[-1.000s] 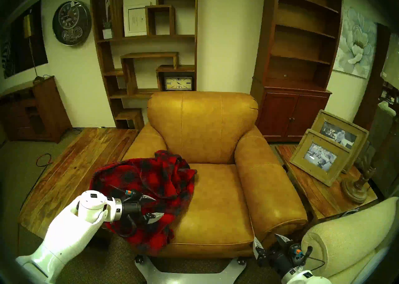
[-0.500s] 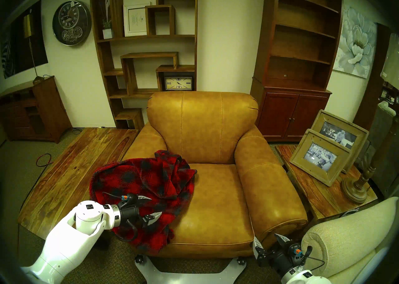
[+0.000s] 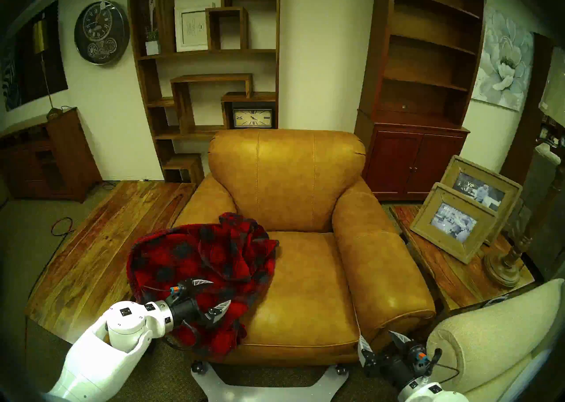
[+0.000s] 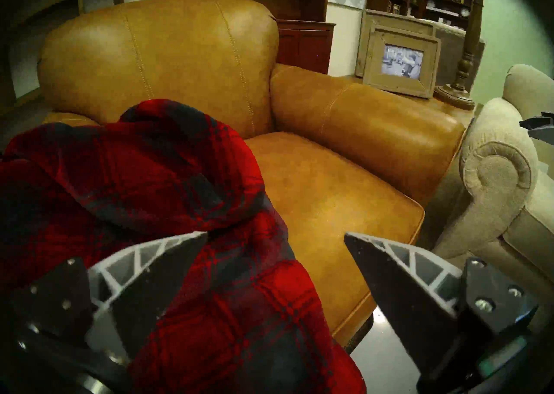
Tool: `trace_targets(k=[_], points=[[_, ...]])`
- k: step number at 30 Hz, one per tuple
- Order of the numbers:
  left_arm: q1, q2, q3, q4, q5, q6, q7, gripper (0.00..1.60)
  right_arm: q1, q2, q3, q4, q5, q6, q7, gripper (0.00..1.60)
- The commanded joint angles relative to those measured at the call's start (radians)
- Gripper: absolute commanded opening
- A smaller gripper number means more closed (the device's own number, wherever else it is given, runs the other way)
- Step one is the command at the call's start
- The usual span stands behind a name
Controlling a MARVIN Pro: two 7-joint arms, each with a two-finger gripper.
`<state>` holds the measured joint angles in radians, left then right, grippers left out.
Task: Move the blanket from sofa and drape it over the sofa arm
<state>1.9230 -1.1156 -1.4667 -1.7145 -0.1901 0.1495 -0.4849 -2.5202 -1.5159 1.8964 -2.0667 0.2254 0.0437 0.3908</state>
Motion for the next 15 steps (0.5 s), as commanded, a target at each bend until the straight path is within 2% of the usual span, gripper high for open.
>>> trace_targets(k=[1,8,15], points=[[0.085,-0.037,-0.045,-0.058,-0.002,-0.050,0.083,1.60,0.003,0.001,-0.002,-0.013,0.001,-0.003,0.003,1.60],[0.097,-0.097,-0.064,-0.123,0.001,-0.111,0.187,1.60,0.004,-0.001,-0.001,-0.015,-0.001,-0.003,0.006,1.60],[0.093,-0.159,-0.051,-0.190,0.028,-0.188,0.294,1.60,0.005,-0.003,0.000,-0.018,-0.003,-0.004,0.010,1.60]])
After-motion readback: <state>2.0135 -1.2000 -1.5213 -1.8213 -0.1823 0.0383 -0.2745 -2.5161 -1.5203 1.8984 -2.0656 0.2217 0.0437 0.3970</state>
